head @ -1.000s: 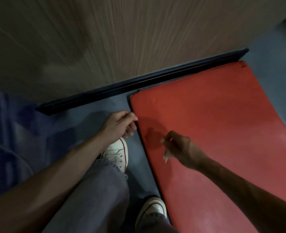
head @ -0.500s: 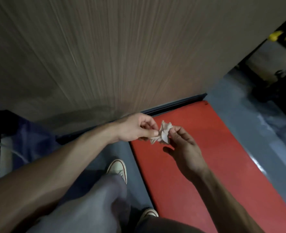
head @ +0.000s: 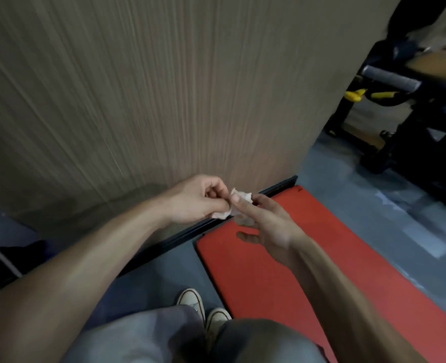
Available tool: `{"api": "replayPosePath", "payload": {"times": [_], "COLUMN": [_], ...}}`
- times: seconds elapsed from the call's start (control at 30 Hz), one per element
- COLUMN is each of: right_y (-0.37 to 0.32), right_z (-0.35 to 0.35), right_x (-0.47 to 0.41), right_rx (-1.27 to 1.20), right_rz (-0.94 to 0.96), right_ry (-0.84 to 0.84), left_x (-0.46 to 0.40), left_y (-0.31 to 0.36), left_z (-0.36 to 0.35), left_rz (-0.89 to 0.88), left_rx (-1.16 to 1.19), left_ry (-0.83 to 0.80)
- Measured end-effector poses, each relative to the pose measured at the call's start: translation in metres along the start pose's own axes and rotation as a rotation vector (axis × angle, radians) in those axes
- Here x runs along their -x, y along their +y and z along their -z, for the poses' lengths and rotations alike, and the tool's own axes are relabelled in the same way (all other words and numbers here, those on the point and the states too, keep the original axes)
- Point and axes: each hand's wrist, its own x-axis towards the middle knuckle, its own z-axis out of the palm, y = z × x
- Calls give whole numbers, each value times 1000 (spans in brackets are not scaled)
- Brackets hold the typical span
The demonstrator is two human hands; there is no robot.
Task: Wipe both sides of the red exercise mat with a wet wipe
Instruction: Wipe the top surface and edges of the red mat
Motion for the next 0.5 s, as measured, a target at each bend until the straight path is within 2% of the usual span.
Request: {"api": "replayPosePath", "payload": {"times": [0.1,0.2,0.3,0.37,0.5], "right_y": [-22,-19,-5,-1,4], "right_z": [1,3,1,1,-4], "right_x": [10,17,24,27,21], "right_rx": [-30,-108,-217,-273,-351], "right_rz": [63,106,96,87,48], "right_ry": [10,69,30,13,97], "left_x": [9,19,29,33,25], "left_y": [27,33,22,14,12], "left_z": [6,6,-6,-11,-6], "left_rz": [37,91,104,109,111], "left_rx": [114,386,631,687,750], "left_ry": [31,60,117,180,401]}}
